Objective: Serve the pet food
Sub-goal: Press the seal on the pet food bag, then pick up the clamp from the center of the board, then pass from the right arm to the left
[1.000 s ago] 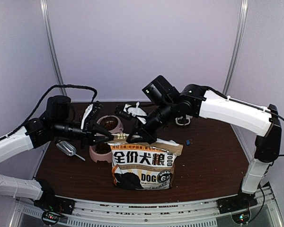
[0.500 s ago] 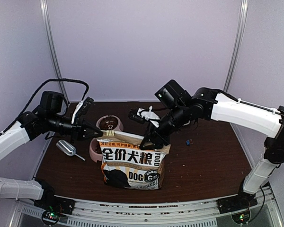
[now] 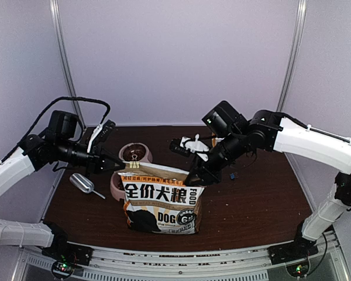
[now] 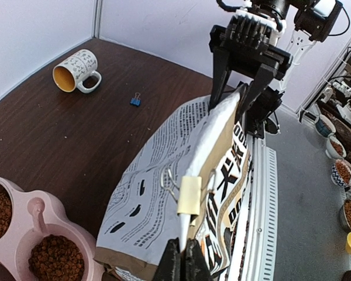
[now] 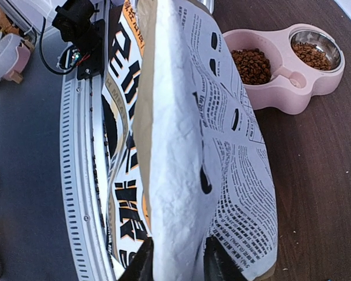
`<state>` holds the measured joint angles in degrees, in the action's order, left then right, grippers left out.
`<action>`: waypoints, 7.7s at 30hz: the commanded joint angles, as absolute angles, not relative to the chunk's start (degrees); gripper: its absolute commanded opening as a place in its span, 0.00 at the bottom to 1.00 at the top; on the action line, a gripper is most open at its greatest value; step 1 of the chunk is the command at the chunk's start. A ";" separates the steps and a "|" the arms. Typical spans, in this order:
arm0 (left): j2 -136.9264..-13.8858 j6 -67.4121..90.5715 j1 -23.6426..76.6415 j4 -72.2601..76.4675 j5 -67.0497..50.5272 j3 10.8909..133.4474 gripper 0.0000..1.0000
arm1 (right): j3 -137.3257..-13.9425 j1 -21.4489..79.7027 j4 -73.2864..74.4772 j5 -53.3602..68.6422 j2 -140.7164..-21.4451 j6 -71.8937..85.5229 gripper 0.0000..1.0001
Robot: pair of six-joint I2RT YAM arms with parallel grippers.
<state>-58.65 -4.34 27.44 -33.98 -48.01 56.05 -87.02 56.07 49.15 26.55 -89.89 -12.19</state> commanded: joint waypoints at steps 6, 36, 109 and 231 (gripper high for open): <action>-57.26 -11.14 26.21 -36.95 -40.36 68.78 0.61 | -85.98 54.71 50.04 33.47 -88.02 -13.11 0.00; -90.19 -22.41 45.77 -63.19 -37.66 94.37 0.50 | -82.46 53.97 42.22 37.73 -84.06 -11.30 0.00; -56.65 10.91 10.53 -22.06 -25.61 62.85 0.77 | -54.83 27.16 20.32 13.02 -70.82 20.05 0.72; -78.52 15.91 55.94 -15.28 -35.85 78.14 0.15 | -73.20 54.98 12.54 39.97 -73.26 9.45 0.00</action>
<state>-77.80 16.58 55.61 -18.00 -34.17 76.62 -71.13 54.59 11.60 38.41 -72.27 10.28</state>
